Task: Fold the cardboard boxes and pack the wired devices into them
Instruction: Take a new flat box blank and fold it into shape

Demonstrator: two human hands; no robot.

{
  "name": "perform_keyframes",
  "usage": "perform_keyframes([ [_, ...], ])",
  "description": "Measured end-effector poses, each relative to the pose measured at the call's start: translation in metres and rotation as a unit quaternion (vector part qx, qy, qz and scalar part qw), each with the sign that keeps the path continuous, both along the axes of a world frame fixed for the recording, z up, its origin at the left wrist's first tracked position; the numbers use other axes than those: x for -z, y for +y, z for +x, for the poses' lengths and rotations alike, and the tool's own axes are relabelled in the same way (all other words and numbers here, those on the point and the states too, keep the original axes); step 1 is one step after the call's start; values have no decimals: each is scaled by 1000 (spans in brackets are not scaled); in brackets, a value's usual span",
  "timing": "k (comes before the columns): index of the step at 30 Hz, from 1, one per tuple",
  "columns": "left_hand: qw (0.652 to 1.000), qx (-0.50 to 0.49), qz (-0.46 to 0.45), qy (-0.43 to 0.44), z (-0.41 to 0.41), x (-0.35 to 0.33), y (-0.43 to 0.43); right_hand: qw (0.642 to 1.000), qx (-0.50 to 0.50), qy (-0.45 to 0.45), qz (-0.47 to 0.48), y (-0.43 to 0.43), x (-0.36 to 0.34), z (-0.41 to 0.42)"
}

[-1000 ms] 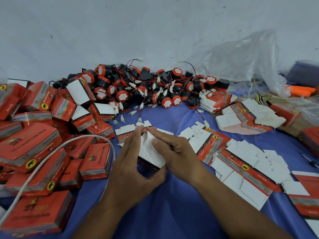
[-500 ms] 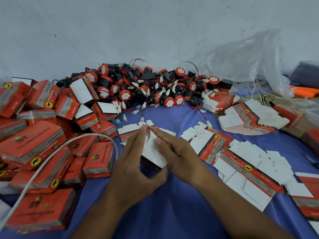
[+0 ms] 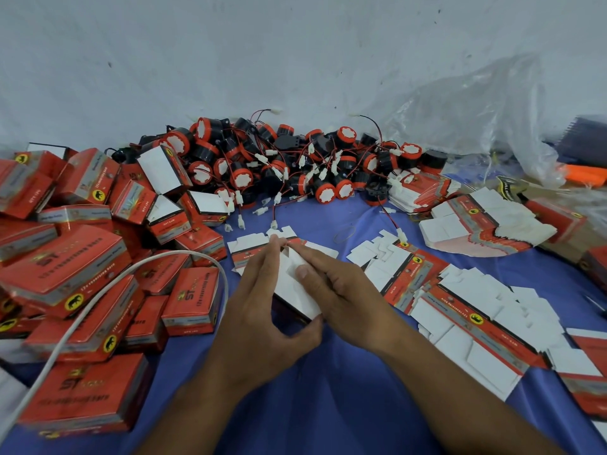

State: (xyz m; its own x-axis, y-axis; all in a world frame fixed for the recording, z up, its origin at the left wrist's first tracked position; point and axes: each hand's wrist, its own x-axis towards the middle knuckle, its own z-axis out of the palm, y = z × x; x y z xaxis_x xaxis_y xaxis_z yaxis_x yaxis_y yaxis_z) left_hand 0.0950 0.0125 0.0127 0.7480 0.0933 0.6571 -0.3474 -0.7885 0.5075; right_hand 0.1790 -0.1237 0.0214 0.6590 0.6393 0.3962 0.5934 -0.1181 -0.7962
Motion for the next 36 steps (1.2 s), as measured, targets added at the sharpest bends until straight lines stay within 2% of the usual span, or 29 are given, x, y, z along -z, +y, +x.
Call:
perform_keyframes([
  [5,1000,-5,18,-4,4,4,1,995,-22,84,45,1,-5,1],
  [9,1000,11,-1,11,5,7,1,992,-27,87,84,-1,-8,4],
  [14,1000,11,-23,-9,4,7,2,998,-25,10,61,-2,-7,5],
  [19,996,13,-84,41,2,8,-3,998,-1,-21,57,-5,-4,9],
  [25,995,-27,-95,6,1,5,-8,998,4,-36,60,-1,-3,6],
  [28,988,-5,-152,-2,0,4,-8,997,5,-51,64,-2,-4,5],
  [32,982,-14,-185,-31,0,1,-2,994,3,-81,68,-1,-3,3],
  [36,964,6,-265,-4,1,0,-1,991,0,-125,52,-1,-1,5],
])
